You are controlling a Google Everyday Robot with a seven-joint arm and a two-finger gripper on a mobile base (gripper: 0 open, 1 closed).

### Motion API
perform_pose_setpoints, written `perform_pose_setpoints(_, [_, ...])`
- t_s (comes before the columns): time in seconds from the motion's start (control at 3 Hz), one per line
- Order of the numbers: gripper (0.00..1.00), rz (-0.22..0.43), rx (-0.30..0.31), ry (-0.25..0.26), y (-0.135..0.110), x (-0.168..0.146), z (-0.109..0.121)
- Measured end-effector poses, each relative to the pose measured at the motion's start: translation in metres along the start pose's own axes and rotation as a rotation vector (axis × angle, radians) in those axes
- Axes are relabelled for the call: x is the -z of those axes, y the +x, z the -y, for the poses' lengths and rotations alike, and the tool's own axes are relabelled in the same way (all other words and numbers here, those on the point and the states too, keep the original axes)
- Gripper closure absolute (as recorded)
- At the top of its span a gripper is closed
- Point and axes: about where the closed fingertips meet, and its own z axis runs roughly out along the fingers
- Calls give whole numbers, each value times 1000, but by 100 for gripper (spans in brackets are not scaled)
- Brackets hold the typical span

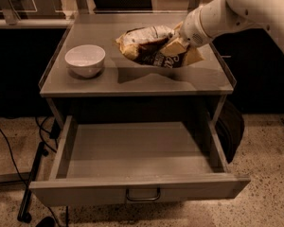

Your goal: Pick brown chip bag from top drawer and place on counter

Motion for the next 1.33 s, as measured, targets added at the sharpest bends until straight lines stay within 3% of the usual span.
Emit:
perform_pose_setpoints(0.67, [97,1,-55,-45,22,-40,-21])
perform_pose_setpoints(1.33, [51,1,-55,-45,22,-40,-21])
